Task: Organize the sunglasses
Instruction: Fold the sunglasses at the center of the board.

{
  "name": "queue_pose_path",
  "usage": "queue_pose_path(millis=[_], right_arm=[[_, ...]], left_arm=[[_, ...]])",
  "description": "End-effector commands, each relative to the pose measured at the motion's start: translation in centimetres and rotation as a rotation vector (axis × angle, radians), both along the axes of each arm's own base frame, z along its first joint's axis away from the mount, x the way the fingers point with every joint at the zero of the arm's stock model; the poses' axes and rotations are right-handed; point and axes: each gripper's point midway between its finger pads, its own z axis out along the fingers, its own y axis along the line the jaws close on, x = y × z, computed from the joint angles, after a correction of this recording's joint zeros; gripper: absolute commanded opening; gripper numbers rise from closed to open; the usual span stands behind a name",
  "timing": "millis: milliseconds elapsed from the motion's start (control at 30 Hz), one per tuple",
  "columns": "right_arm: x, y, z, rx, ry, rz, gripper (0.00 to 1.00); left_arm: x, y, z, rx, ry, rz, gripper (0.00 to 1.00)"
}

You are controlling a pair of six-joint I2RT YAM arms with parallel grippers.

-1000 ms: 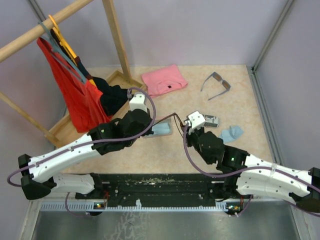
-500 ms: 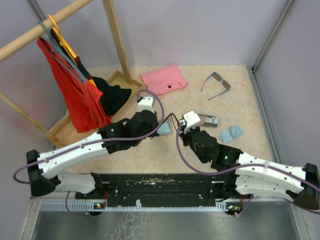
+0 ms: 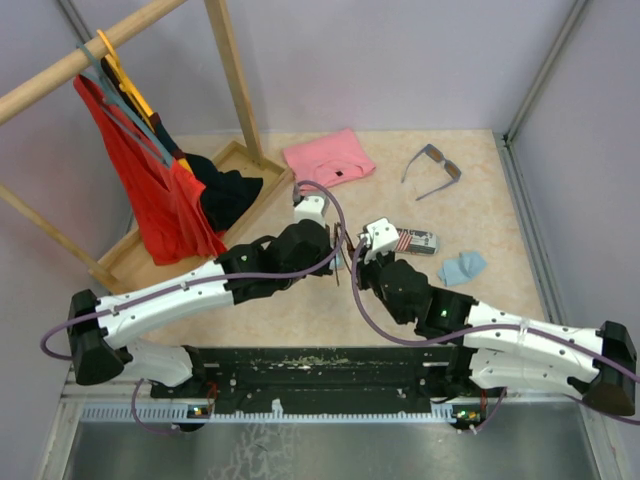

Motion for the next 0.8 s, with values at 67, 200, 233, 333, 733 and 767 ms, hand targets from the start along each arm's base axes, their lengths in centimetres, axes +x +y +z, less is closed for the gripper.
queue_pose_path(millis=[67, 200, 233, 333, 733, 767], right_arm=[[-0.6, 2.7, 3.3, 0.191, 0.006, 0.064, 0.00], [-1.0, 3.4, 3.3, 0.224, 0.034, 0.090, 0.00], [-1.1, 3.4, 3.3, 0.231, 0.040, 0.090, 0.00], [-0.9, 2.9, 3.2, 0.248, 0.054, 0.053, 0.00], [2.6, -7.2, -3.3, 0.180, 0.302, -0.201, 0.00], [2.4, -7.2, -3.4, 0.190, 0.311, -0.184, 0.00]], left_arm=[[-0.3, -2.6, 0.6, -0.065, -0.007, -0.089, 0.00], [-0.4, -3.3, 0.5, -0.068, -0.012, -0.128, 0.00], [-0.5, -3.4, 0.6, -0.069, -0.012, -0.132, 0.00], [-0.3, -3.1, 0.5, -0.056, -0.024, -0.131, 0.00], [5.5, 5.4, 2.2, 0.150, -0.238, -0.074, 0.55], [6.7, 6.5, 2.2, 0.157, -0.252, -0.056, 0.61]])
